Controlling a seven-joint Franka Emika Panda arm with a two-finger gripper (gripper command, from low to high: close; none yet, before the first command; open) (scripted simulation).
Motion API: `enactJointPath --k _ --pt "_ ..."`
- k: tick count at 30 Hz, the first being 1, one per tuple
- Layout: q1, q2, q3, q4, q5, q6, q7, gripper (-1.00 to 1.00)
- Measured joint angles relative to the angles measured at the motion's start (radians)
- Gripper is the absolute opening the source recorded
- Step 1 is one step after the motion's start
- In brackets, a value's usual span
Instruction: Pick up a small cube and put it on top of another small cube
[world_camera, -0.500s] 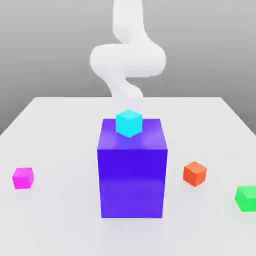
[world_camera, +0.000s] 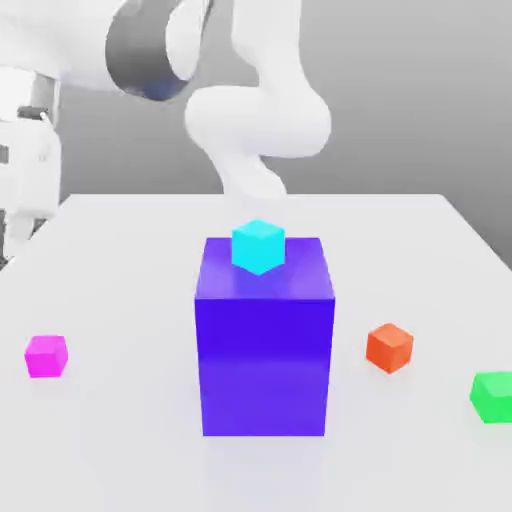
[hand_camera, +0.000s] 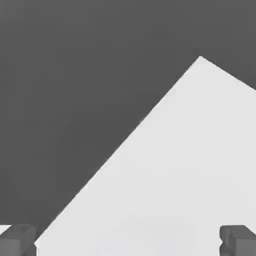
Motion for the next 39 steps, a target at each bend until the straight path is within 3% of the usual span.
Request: enactJointPath --k 7,13,14,21,27,33,39 --pt "-0.174 0.254 -0.085 -0.109 0.135 0.14 0.053 0.0" --pt "-0.287 0.473 0.045 -0.089 0.312 0.297 -0.053 0.0" --pt "-0.312 0.508 0.074 -0.082 0.33 0.325 -0.067 -1.0" --pt "-0.319 0.516 0.082 -0.08 0.332 0.333 -0.068 -1.0" --pt "-0.251 0.329 -0.017 -0.12 0.181 0.189 0.042 -1.0" --pt "-0.15 0.337 0.129 -0.044 0.145 0.148 -0.088 -1.0" --pt "0.058 0.349 0.291 0.015 0.109 0.105 0.087 -1.0"
